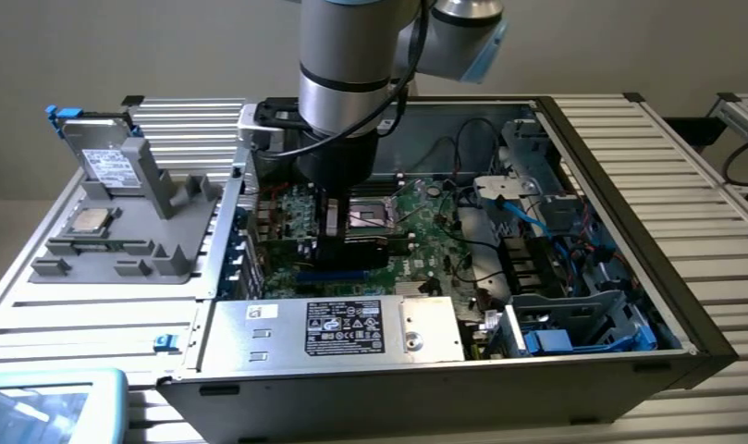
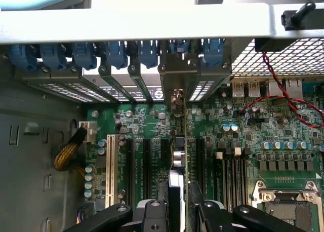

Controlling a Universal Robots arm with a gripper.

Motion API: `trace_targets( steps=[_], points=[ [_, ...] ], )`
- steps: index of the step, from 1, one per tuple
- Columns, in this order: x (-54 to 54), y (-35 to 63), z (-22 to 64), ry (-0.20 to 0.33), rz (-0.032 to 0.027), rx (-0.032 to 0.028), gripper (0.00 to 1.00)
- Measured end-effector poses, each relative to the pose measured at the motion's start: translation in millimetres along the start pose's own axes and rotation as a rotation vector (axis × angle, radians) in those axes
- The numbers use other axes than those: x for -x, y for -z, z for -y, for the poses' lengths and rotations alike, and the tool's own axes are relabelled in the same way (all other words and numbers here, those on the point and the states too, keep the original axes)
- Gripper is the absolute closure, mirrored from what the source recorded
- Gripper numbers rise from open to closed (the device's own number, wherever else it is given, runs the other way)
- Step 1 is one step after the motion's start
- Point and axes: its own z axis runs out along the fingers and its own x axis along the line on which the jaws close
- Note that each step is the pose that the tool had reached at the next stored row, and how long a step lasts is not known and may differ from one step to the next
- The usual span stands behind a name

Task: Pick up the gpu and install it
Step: 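Insert the gpu into the slot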

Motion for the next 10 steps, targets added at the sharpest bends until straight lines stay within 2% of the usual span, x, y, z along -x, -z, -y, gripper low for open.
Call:
trace_targets(
  steps=[10],
  points=[
    [0.0,-1.3,-0.3,0.000,-0.0001,0.0008,0.73]
  ],
)
